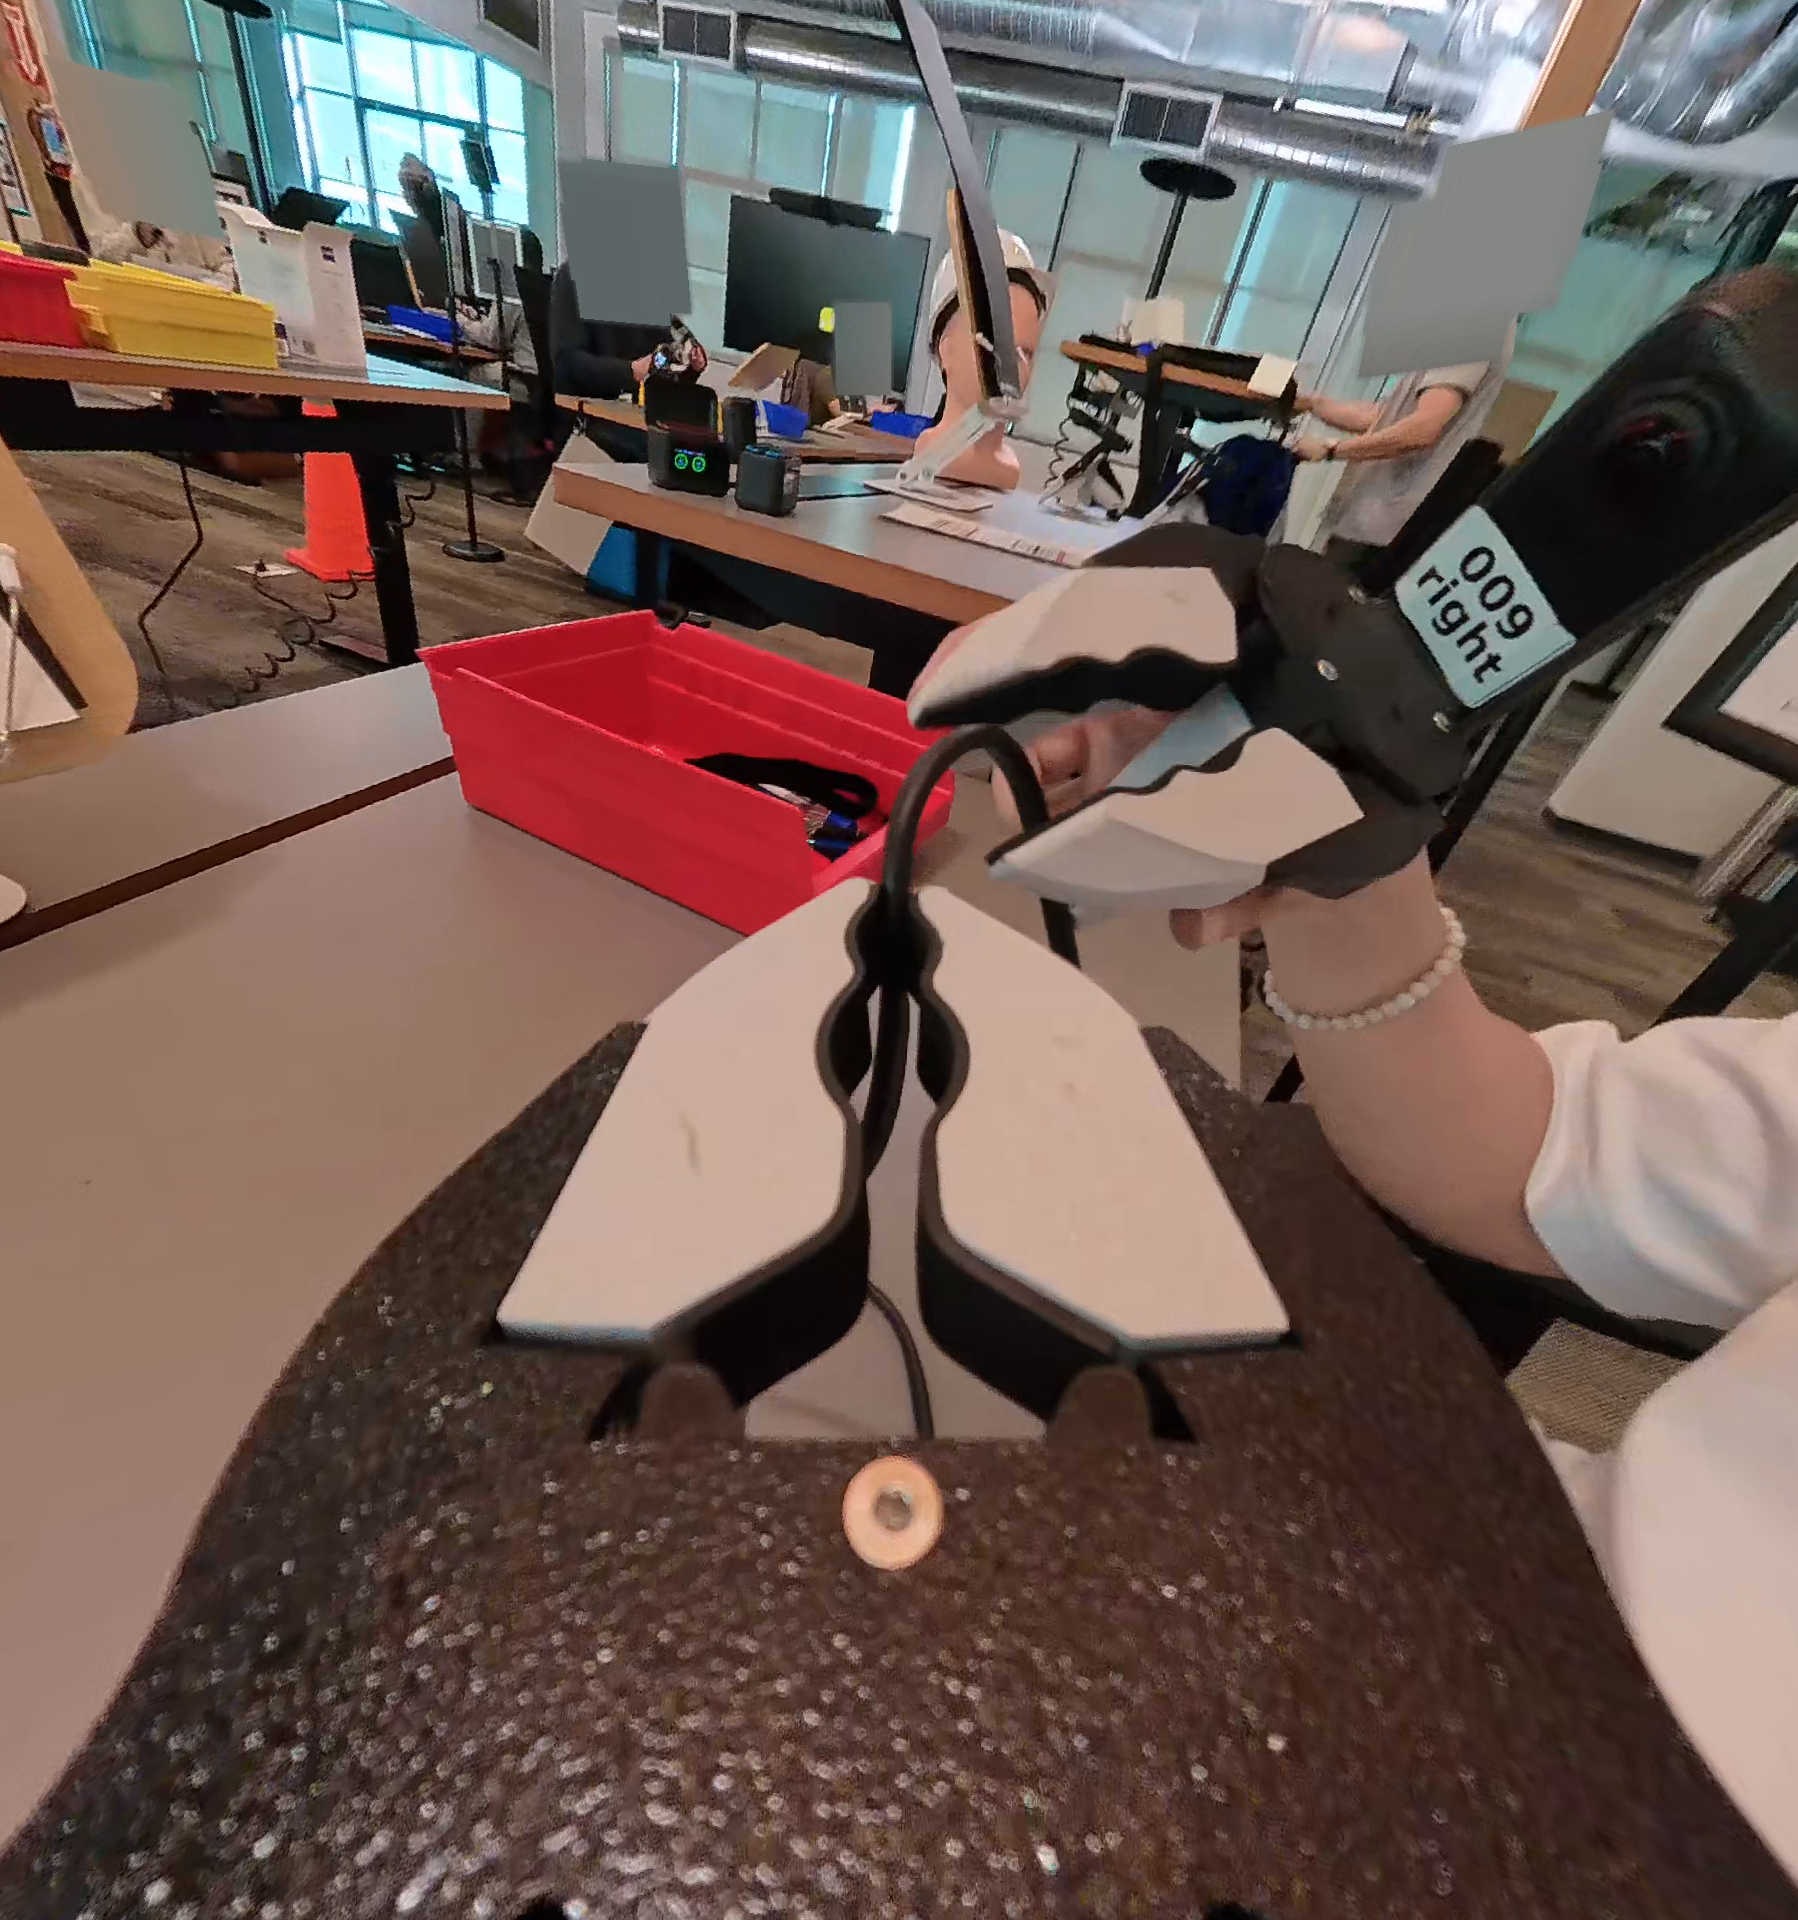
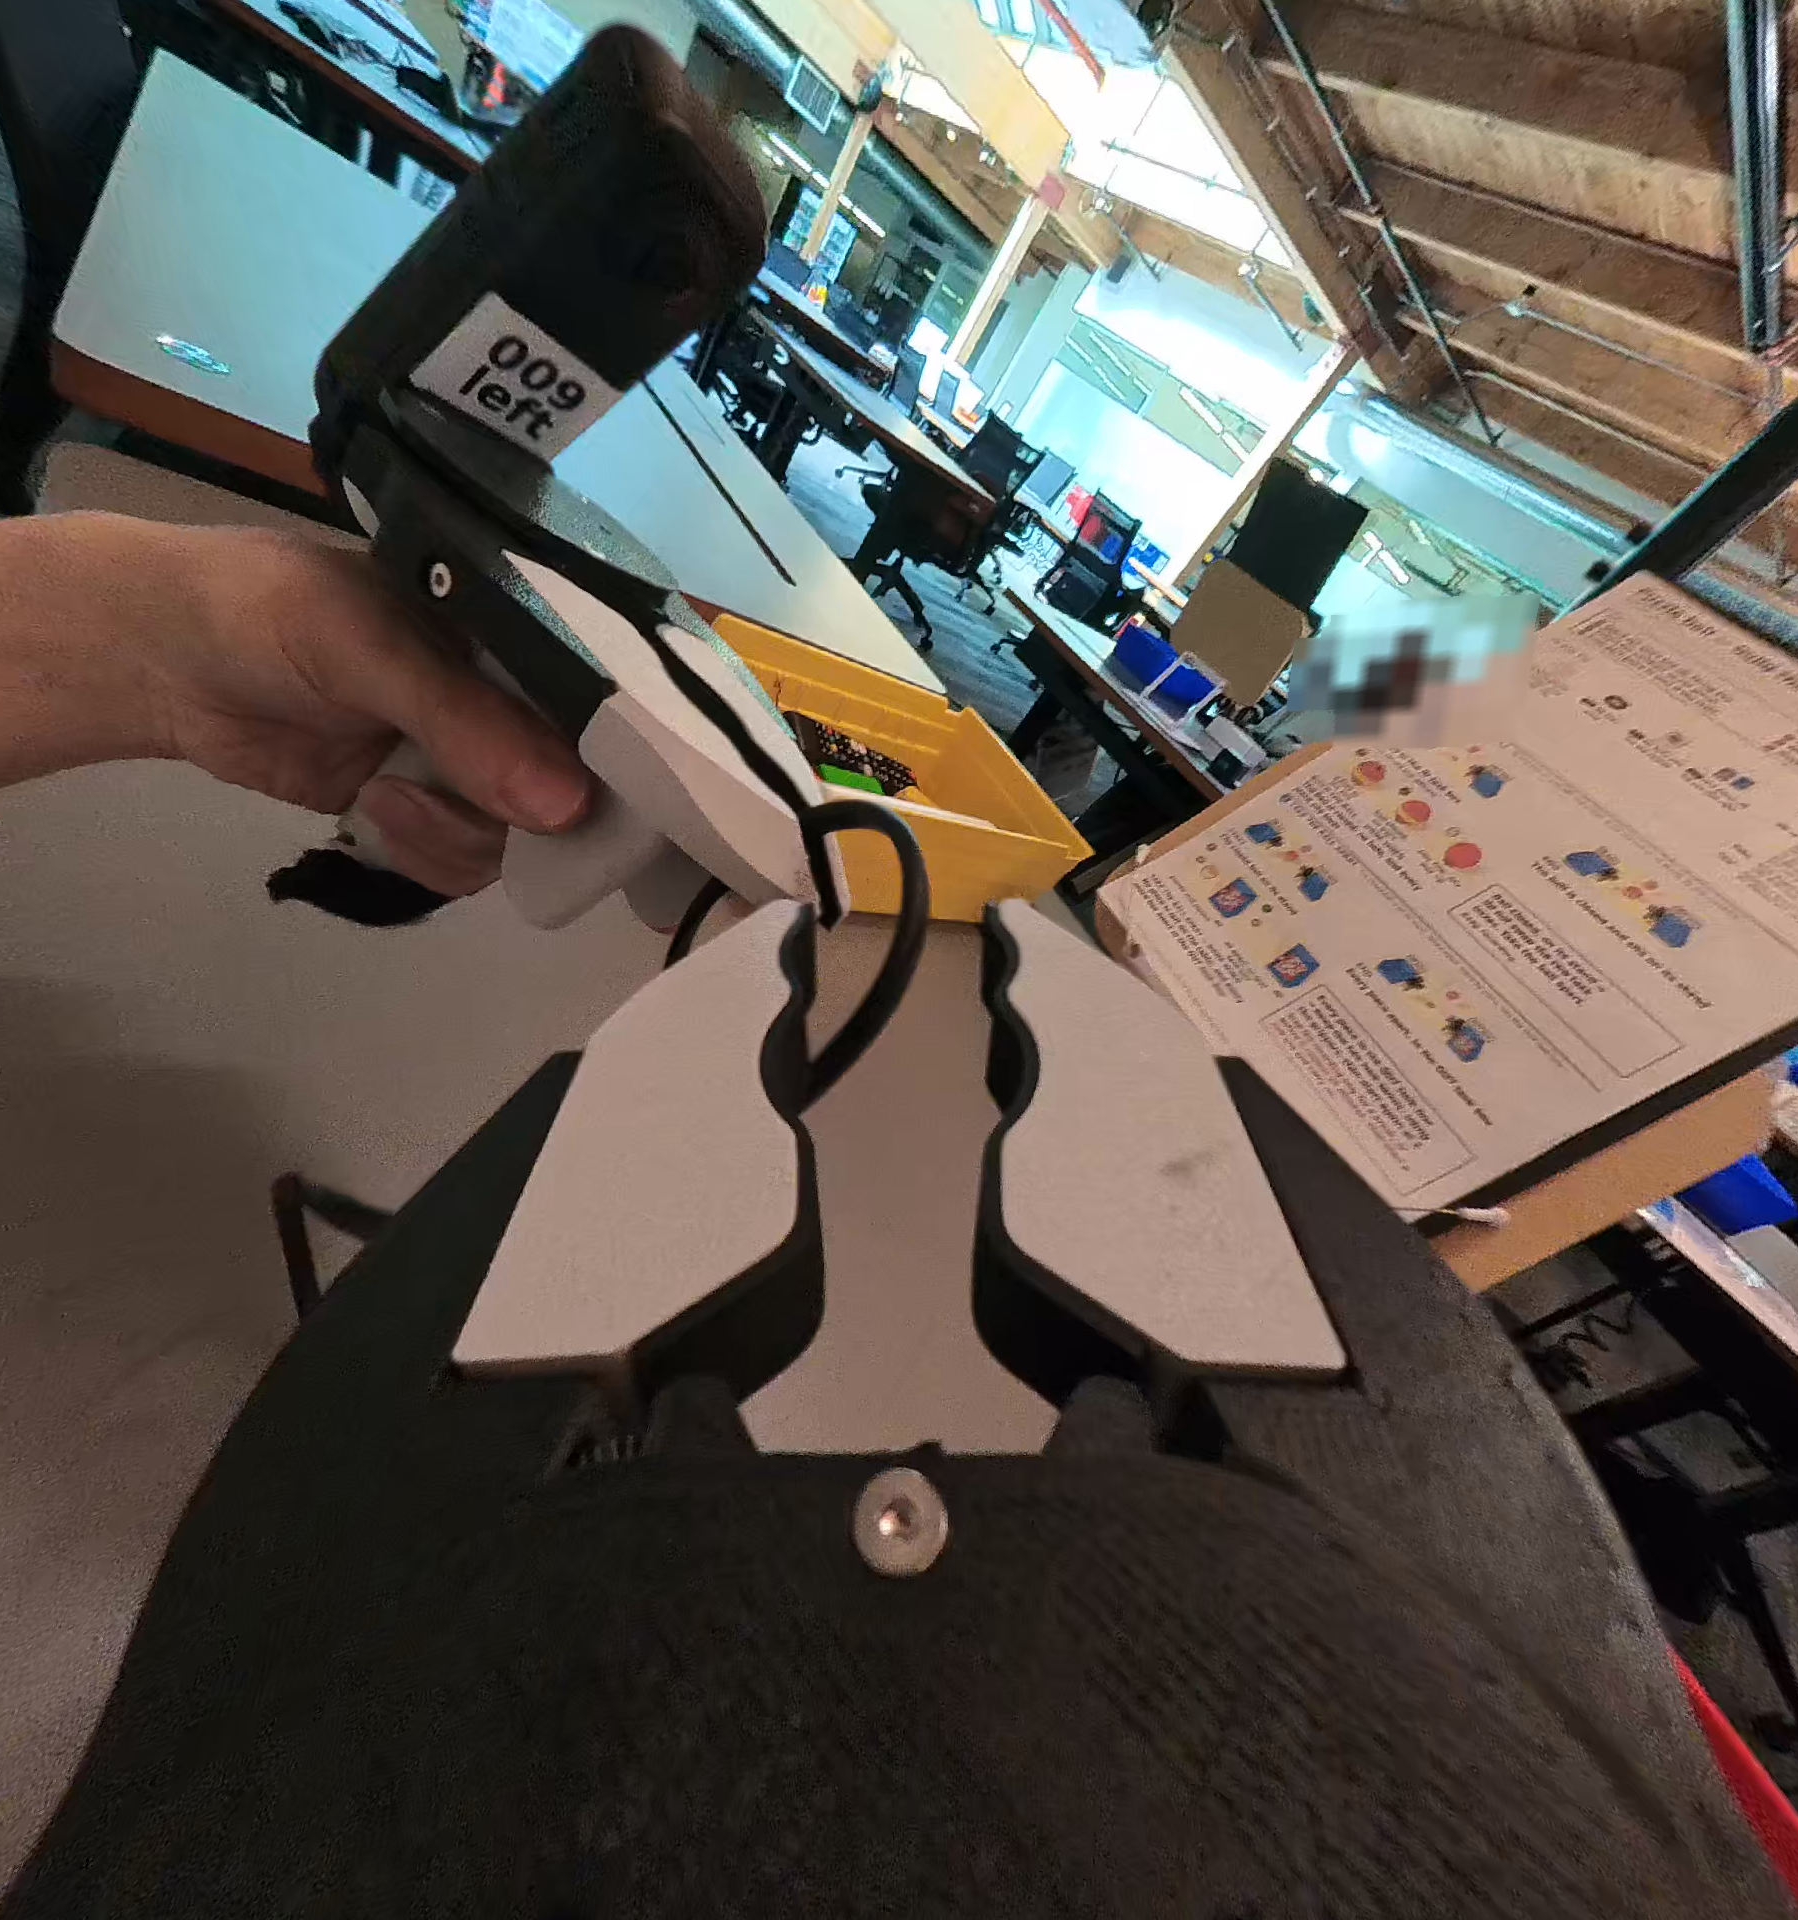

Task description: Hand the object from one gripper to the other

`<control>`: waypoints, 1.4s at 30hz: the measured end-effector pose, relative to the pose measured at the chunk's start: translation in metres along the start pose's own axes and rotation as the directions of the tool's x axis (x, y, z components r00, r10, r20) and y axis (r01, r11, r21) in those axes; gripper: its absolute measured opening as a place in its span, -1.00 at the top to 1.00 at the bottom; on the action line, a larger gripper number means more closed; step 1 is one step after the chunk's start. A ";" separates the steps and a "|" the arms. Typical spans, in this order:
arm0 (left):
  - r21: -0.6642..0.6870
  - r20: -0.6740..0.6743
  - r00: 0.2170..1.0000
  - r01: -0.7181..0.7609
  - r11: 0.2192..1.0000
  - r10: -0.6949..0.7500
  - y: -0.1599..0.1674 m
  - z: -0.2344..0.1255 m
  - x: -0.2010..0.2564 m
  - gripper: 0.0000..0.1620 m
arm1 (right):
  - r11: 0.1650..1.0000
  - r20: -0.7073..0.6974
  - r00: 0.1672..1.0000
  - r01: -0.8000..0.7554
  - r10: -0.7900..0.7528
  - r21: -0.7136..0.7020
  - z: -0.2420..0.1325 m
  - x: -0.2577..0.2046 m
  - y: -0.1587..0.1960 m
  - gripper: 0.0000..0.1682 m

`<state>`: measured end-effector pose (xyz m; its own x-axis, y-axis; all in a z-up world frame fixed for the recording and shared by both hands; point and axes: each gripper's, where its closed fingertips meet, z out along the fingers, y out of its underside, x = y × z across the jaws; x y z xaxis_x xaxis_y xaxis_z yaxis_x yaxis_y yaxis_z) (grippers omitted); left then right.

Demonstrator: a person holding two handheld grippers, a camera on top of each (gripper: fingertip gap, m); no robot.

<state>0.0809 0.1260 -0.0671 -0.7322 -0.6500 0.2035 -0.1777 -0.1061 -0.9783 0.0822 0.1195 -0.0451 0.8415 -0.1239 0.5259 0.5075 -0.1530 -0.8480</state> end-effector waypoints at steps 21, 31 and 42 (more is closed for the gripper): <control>-0.472 -0.061 0.989 -0.149 0.869 0.136 0.085 0.007 0.012 0.24 | 0.983 -0.424 0.891 -0.110 0.164 0.148 -0.044 0.090 -0.001 0.96; -0.654 -0.060 0.995 -0.101 0.750 0.082 0.142 0.009 -0.013 1.00 | 0.989 -0.494 0.857 -0.132 0.148 0.067 -0.062 0.111 0.020 0.96; 0.138 0.158 0.987 0.007 0.990 -0.029 -0.028 -0.025 -0.018 1.00 | 0.964 -0.050 0.988 -0.155 0.147 -0.217 -0.007 0.033 0.071 0.46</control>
<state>0.0829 0.1598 -0.0422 -0.6140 -0.7571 0.2232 -0.0902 -0.2136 -0.9727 0.1446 0.0972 -0.0877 0.8968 -0.1938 0.3978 0.3186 -0.3410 -0.8844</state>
